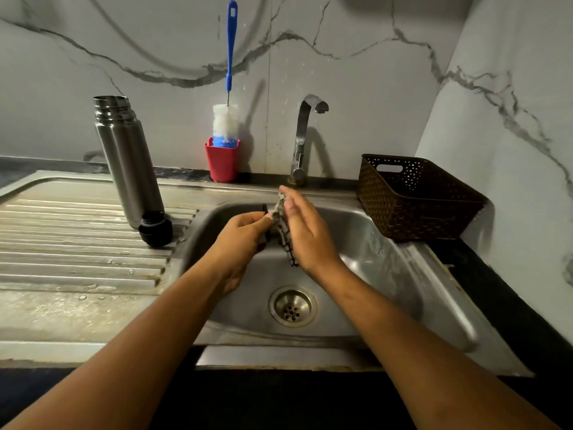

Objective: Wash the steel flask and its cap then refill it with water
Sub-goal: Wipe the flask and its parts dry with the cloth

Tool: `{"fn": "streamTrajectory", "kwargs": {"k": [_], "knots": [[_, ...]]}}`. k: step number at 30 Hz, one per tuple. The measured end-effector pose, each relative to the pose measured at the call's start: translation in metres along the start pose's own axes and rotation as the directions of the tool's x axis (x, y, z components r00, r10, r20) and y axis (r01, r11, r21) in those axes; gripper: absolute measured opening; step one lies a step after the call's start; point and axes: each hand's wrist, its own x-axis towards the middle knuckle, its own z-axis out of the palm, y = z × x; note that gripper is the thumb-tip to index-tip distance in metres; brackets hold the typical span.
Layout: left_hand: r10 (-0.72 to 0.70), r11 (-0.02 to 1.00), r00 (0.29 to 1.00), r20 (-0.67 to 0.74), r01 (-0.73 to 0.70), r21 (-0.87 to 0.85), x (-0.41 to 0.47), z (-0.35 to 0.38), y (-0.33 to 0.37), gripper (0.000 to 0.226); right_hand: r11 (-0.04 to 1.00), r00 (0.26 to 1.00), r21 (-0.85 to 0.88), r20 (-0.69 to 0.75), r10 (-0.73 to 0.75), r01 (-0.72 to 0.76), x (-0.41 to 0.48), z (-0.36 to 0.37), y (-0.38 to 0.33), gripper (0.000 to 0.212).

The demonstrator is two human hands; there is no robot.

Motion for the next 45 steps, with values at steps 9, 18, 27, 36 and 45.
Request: {"fn": "streamTrajectory", "kwargs": {"k": [9,18,27,36,45], "knots": [[0.111,0.952,0.95,0.293,-0.186,0.244,-0.025,-0.005,0.027,0.028,0.557,0.696,0.434,0.296,0.654,-0.708,-0.001,-0.03,-0.009,0.049],[0.181,0.778,0.982,-0.048,-0.113,0.618,-0.076,-0.098,0.063,0.03,0.509,0.708,0.53,0.285,0.646,-0.679,0.008,-0.004,-0.055,0.076],[0.235,0.427,0.927,-0.292,0.171,0.888,-0.114,-0.158,0.046,0.039,0.483,0.744,0.574,0.422,0.518,-0.662,-0.012,0.043,-0.084,0.062],[0.318,0.415,0.876,-0.363,0.215,0.884,-0.093,-0.169,0.017,0.043,0.503,0.766,0.586,0.391,0.511,-0.635,-0.011,0.055,-0.075,0.023],[0.613,0.47,0.71,-0.347,0.025,0.882,-0.09,-0.141,0.022,0.04,0.489,0.75,0.582,0.385,0.537,-0.649,-0.01,0.048,-0.065,0.027]]}}
